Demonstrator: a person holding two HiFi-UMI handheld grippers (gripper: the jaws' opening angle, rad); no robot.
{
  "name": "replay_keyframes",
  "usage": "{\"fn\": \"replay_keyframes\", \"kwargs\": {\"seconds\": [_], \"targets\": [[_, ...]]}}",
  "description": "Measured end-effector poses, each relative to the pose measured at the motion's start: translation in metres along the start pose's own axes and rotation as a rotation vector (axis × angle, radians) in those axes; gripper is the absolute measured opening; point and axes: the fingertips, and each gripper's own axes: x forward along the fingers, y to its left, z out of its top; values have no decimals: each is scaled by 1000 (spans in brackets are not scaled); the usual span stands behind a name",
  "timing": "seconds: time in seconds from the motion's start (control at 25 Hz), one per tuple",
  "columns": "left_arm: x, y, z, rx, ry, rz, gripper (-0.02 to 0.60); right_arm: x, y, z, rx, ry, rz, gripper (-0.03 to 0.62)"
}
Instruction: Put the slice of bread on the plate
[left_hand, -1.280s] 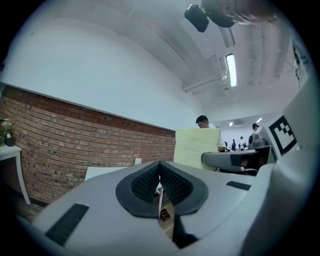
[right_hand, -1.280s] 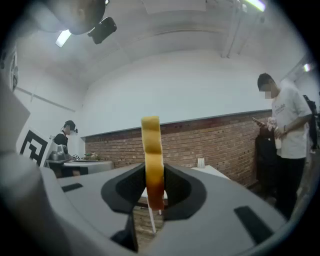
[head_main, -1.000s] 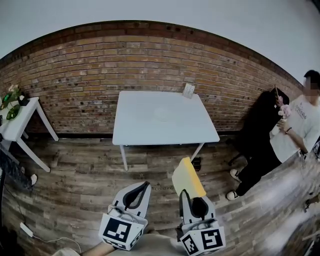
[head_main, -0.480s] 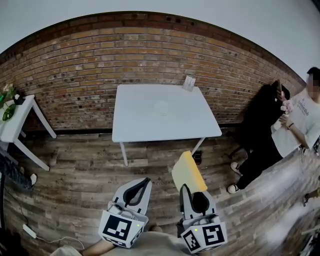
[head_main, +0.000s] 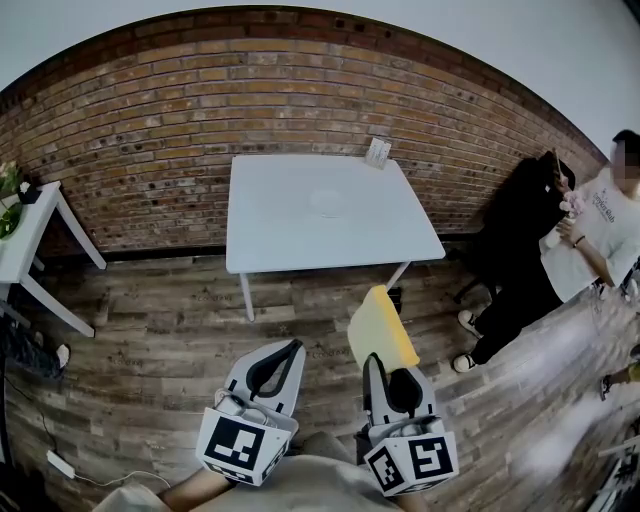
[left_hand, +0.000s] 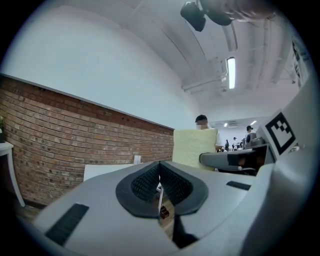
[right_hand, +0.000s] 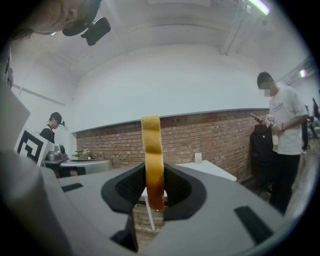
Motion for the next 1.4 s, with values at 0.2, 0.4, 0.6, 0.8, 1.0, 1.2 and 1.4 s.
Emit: {"fn": "replay_keyframes", "kwargs": {"seconds": [0.2, 0.4, 0.6, 0.8, 1.0, 1.2, 1.4], "targets": [[-3, 9, 1, -7, 1, 1, 9, 3, 9, 2, -10, 0, -8, 98], [-2, 19, 5, 1, -19, 1, 9, 10, 14, 8, -33, -22, -9, 98], [2, 26, 9, 10, -40, 12, 9, 17, 12, 15, -40, -49, -4, 98], [9, 32, 11, 16, -57, 27, 9, 28, 8, 17, -46, -68, 7, 98], [26, 42, 7, 17, -48, 37, 9, 48, -2, 12, -35, -61, 9, 98], [64, 52, 5, 3, -34, 41, 9, 80, -25, 9, -25, -37, 11, 98], [109, 67, 3, 3, -15, 51, 9, 123, -52, 10, -19, -21, 18, 98]]}}
